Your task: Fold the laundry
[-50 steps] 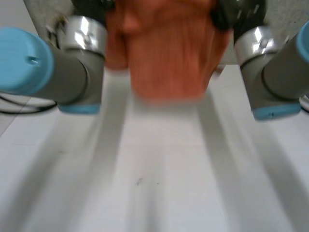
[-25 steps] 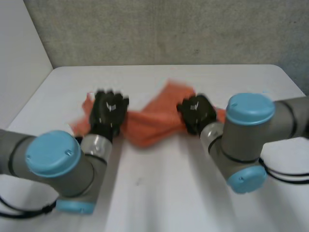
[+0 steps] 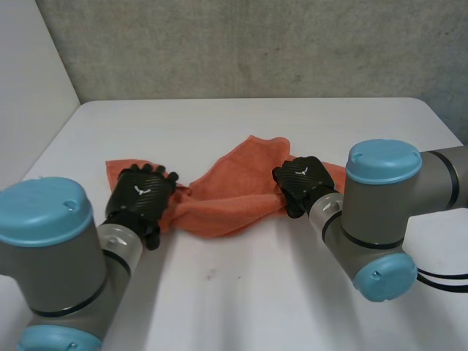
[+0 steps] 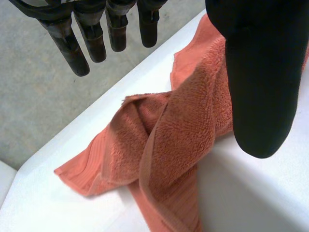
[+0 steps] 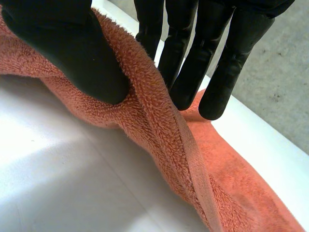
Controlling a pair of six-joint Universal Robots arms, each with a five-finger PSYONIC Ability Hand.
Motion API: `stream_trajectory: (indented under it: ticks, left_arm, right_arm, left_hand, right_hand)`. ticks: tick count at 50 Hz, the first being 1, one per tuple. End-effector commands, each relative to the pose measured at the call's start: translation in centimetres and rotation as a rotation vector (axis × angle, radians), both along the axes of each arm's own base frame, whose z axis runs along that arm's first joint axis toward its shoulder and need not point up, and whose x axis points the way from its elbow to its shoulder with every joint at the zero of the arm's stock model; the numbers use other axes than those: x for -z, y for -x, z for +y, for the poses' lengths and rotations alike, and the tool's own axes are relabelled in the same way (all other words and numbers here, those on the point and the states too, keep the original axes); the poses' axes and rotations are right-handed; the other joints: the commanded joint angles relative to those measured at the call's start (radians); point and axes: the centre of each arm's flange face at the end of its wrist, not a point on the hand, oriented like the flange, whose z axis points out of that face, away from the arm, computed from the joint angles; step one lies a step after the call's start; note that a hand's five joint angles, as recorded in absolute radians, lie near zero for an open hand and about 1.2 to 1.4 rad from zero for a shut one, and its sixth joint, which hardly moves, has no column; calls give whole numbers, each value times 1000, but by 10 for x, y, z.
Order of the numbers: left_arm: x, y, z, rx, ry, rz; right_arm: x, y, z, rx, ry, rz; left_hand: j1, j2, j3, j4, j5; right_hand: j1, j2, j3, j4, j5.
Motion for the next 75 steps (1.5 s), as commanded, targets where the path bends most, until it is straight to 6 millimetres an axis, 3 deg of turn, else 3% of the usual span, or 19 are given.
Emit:
stream_trajectory:
  ticks: [1,11,17,23,28,34,39,42,44,45,47,50,52,53,58,61,63,68,75]
  left_arm:
    - [-8,-20,3,-57,-59,60]
    - [-7,-53,-13,-267,-206,321]
    - [-1,-59,-24,-272,-242,355]
    - [21,-60,-38,-258,-321,357]
    - [34,-59,-46,-267,-350,349]
    - [38,-57,-51,-267,-345,353]
    - [40,-54,-59,-255,-294,378]
    - [39,-53,-59,-248,-286,387]
    - [36,-50,-59,-240,-277,403]
    - [36,-50,-59,-240,-277,403]
    - [33,-49,-57,-233,-270,407]
    - [32,-48,-57,-231,-268,408]
    - [26,-49,-57,-227,-249,414]
    - [26,-49,-57,-227,-249,414]
    - [14,-52,-59,-230,-212,427]
    - [8,-52,-60,-225,-193,431]
    - [-2,-54,-61,-223,-162,443]
    - [-12,-57,-61,-221,-135,455]
    - [-31,-57,-59,-207,-82,474]
  right_arm:
    - [8,-2,-6,23,-20,-9]
    - [10,-3,-8,31,-23,-11]
    - [12,-2,-6,30,-31,-9]
    - [15,-1,-4,33,-46,-7]
    - [17,0,-2,34,-57,-4]
    - [17,1,-2,35,-58,-3]
    - [15,1,-1,36,-57,-7]
    - [13,2,-2,41,-59,-16]
    - [6,4,-3,61,-75,-63]
    - [6,4,-3,61,-75,-63]
    - [-13,19,-14,120,-93,-132]
    - [-23,28,-18,144,-110,-159]
    - [-38,44,-28,157,-152,-195]
    - [-38,44,-28,158,-152,-195]
    - [-46,82,-53,170,-245,-210]
    - [-49,91,-60,176,-248,-217]
    - [-52,103,-75,184,-222,-200]
    - [-45,111,-89,147,-144,-57]
    - [-26,114,-93,68,-80,135]
  left_hand:
    - [209,213,211,212,204]
    - [277,280,279,280,271]
    - [280,283,282,283,274]
    - [330,333,332,333,324]
    - [602,606,604,605,597]
    - [665,668,667,667,659]
    - [1110,1113,1112,1112,1104]
    - [1193,1196,1195,1195,1187]
    - [1193,1196,1195,1195,1187]
    - [1193,1196,1195,1195,1187]
    - [1193,1196,1195,1195,1187]
    - [1193,1196,1195,1195,1187]
    - [1193,1196,1195,1195,1187]
    - [1193,1196,1195,1195,1187]
    - [1193,1196,1195,1195,1187]
    - [1193,1196,1195,1195,1187]
    - [1193,1196,1195,1195,1187]
    - [1193,1196,1195,1195,1187]
    - [1193,1196,1195,1195,1187]
  right_hand:
    - [442,221,212,206,243]
    - [442,221,212,206,243]
    - [442,221,212,206,243]
    - [442,221,212,206,243]
    - [442,221,212,206,243]
    - [442,221,212,206,243]
    - [442,221,212,206,243]
    - [442,221,212,206,243]
    - [189,-31,-41,-46,-10]
    - [187,-33,-43,-48,-11]
    - [-283,-503,-513,-519,-482]
    - [-397,-617,-627,-632,-596]
    - [-540,-760,-770,-776,-739]
    - [-541,-761,-771,-776,-739]
    - [-582,-802,-812,-817,-781]
    - [-579,-799,-809,-814,-778]
    - [-558,-779,-789,-794,-757]
    - [-532,-752,-762,-768,-731]
    - [-547,-767,-777,-782,-745]
